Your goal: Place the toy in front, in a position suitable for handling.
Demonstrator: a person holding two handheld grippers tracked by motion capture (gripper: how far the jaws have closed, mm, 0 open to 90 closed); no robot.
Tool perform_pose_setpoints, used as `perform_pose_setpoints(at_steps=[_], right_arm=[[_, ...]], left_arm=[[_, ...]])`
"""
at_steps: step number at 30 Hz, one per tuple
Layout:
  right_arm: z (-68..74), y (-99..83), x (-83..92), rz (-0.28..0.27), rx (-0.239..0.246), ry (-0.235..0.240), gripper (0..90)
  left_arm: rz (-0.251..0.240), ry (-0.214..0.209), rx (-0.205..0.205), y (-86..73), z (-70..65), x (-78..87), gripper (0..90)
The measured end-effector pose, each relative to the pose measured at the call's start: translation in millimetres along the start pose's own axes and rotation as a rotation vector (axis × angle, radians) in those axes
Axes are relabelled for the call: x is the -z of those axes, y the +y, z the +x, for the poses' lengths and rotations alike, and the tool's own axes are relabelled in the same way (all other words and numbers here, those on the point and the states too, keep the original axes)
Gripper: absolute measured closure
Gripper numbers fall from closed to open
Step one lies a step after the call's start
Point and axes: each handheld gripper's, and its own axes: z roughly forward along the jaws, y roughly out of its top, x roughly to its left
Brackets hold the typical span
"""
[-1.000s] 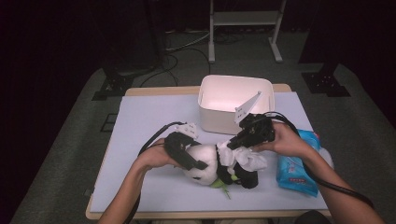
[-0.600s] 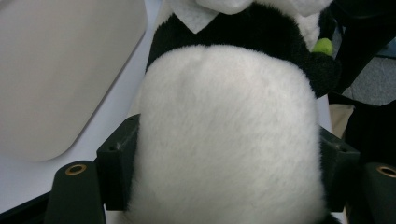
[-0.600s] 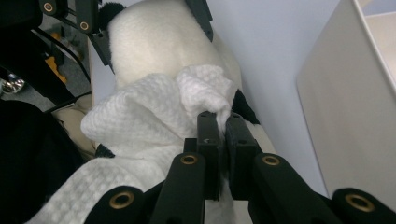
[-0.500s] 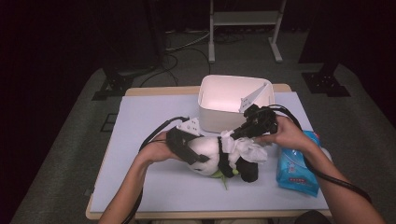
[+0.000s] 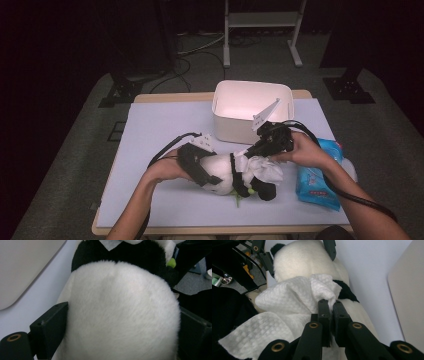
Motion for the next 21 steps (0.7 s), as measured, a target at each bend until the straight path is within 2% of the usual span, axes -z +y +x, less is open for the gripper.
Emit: perform_pose_setpoints(at_steps=[14,19,21], right_arm=[[4.7,-4.0,1.2,-0.016,0.001,0.016,86.1],[6.9,-4.2,-0.1,-0.015,0.006,0.022,86.1],[7.7,-3.8,-1.0,-0.014,0.011,0.023,86.1]], left_arm=[[-0.020,-0.013,-0.010,0.9,-3.4,8.1,8.1],[-0.022,-0.033,0.004,0.0,-2.8,9.5,8.2],[-0.030,-0.044,0.034,-0.2,-3.4,10.5,8.1]])
